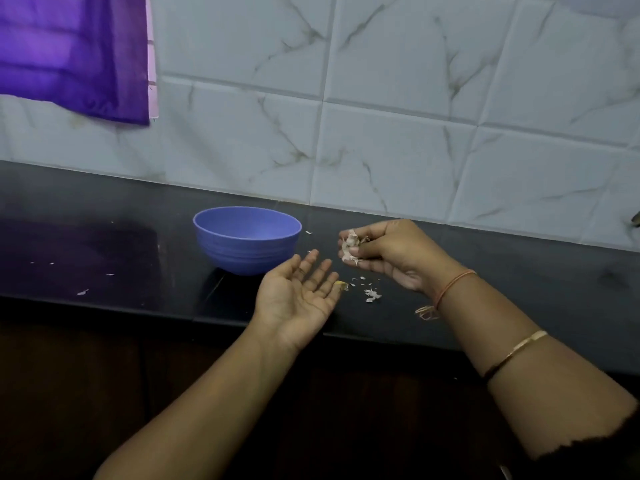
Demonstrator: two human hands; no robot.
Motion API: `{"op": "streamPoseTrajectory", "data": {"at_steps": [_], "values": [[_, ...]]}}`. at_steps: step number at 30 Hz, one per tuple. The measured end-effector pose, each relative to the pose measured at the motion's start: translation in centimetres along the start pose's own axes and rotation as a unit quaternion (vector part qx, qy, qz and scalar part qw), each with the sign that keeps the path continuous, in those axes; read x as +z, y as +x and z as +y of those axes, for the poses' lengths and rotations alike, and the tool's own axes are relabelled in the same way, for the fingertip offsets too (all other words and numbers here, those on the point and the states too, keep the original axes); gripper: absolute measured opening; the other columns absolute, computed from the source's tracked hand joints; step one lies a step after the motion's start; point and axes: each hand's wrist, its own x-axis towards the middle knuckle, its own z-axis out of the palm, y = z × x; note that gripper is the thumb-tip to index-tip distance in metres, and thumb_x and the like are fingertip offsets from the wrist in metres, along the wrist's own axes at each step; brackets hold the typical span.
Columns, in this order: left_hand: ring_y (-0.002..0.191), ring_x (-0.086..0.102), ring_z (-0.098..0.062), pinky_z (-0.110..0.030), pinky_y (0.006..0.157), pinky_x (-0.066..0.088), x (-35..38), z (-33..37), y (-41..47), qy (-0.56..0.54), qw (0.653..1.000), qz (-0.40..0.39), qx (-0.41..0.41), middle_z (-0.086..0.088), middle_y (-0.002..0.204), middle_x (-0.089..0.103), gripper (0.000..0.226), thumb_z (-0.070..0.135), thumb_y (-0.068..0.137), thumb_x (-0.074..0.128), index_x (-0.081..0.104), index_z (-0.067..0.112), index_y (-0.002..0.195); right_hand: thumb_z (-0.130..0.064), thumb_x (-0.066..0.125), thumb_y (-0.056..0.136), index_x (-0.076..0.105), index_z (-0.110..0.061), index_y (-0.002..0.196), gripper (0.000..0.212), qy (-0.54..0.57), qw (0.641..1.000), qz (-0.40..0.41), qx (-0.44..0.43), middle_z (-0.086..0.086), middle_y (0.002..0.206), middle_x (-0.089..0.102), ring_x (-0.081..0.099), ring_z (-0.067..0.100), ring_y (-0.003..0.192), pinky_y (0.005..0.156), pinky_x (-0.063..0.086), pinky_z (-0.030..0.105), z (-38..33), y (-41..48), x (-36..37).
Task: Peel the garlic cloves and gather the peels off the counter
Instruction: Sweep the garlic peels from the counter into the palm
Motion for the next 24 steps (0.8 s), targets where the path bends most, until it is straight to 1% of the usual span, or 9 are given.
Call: {"op": "streamPoseTrajectory", "data": {"at_steps": [3,5,8,11,13,16,19,22,24], "values": [[0.127,0.044,-0.032,-0.040,0.104,0.036,0.3,-0.2,0.3,-0.038,0.999,0.008,-0.010,-0.017,0.128,0.053,0.037,0.029,0.099,0.034,0.055,0.004,0.115,0.018,0.050,0.082,0.065,0.002,0.093,0.024,-0.073,0.995,-0.072,0.015,0.013,0.084,0.065,0.065,0.015,0.072,0.073,0.055,0.024,-1.3,-1.0,1.5],[0.123,0.049,-0.032,-0.042,0.107,0.036,0.5,-0.2,0.4,-0.067,0.998,0.004,-0.014,-0.020,0.125,0.055,0.042,0.030,0.100,0.030,0.054,0.000,0.115,0.013,0.054,0.082,0.068,-0.002,0.097,0.025,-0.214,0.973,-0.089,-0.003,0.017,0.087,0.067,0.062,0.016,0.070,0.076,0.055,0.028,-1.6,-1.5,2.6],[0.108,0.058,-0.031,-0.041,0.092,0.045,0.7,0.0,0.4,-0.098,0.995,0.016,-0.017,-0.022,0.102,0.063,0.048,0.030,0.101,0.024,0.056,-0.005,0.104,0.002,0.057,0.083,0.071,-0.011,0.104,0.029,-0.471,0.873,-0.101,-0.072,0.010,0.089,0.069,0.059,0.015,0.074,0.078,0.049,0.030,-1.7,-2.4,4.4],[0.082,0.063,-0.026,-0.035,0.076,0.054,0.5,0.5,0.6,-0.133,0.990,0.027,-0.032,-0.018,0.087,0.064,0.043,0.024,0.101,0.026,0.059,-0.004,0.102,-0.003,0.054,0.085,0.068,-0.019,0.112,0.034,-0.553,0.819,-0.118,-0.103,0.004,0.106,0.070,0.061,0.015,0.095,0.079,0.045,0.025,-1.7,-3.0,5.7],[0.069,0.066,-0.025,-0.032,0.058,0.056,0.5,0.5,0.4,-0.148,0.988,0.019,-0.040,-0.016,0.075,0.066,0.036,0.017,0.098,0.030,0.060,-0.002,0.093,-0.005,0.056,0.085,0.065,-0.021,0.116,0.037,-0.560,0.815,-0.114,-0.097,0.002,0.114,0.067,0.059,0.014,0.103,0.076,0.039,0.019,-1.7,-2.9,6.0],[0.067,0.066,-0.028,-0.042,0.058,0.055,0.8,0.4,-0.1,-0.153,0.988,-0.004,-0.037,-0.018,0.068,0.066,0.034,0.013,0.096,0.030,0.059,-0.001,0.085,-0.006,0.067,0.078,0.064,-0.021,0.117,0.042,-0.551,0.823,-0.105,-0.089,0.000,0.116,0.064,0.058,0.013,0.104,0.080,0.041,0.020,-2.0,-2.6,5.8],[0.065,0.066,-0.029,-0.045,0.054,0.057,0.8,0.4,0.0,-0.145,0.989,-0.003,-0.024,-0.017,0.071,0.065,0.039,0.017,0.099,0.028,0.059,-0.002,0.083,-0.006,0.074,0.073,0.067,-0.017,0.109,0.039,-0.510,0.849,-0.102,-0.095,0.003,0.105,0.069,0.063,0.014,0.096,0.087,0.048,0.025,-2.5,-2.5,5.6],[0.094,0.061,-0.034,-0.046,0.082,0.051,0.6,0.4,0.3,-0.146,0.989,0.016,-0.025,-0.022,0.104,0.063,0.043,0.025,0.101,0.026,0.057,-0.004,0.107,-0.006,0.076,0.070,0.070,-0.014,0.096,0.028,-0.504,0.851,-0.091,-0.118,0.005,0.097,0.070,0.065,0.016,0.092,0.086,0.050,0.030,-2.8,-2.4,5.3],[0.103,0.058,-0.033,-0.040,0.095,0.045,0.6,0.4,0.3,-0.141,0.989,0.025,-0.022,-0.022,0.116,0.060,0.044,0.026,0.101,0.025,0.054,-0.004,0.115,-0.005,0.075,0.071,0.070,-0.012,0.089,0.020,-0.496,0.855,-0.076,-0.131,0.004,0.085,0.070,0.065,0.013,0.079,0.076,0.051,0.023,-2.8,-2.1,5.1]]}}
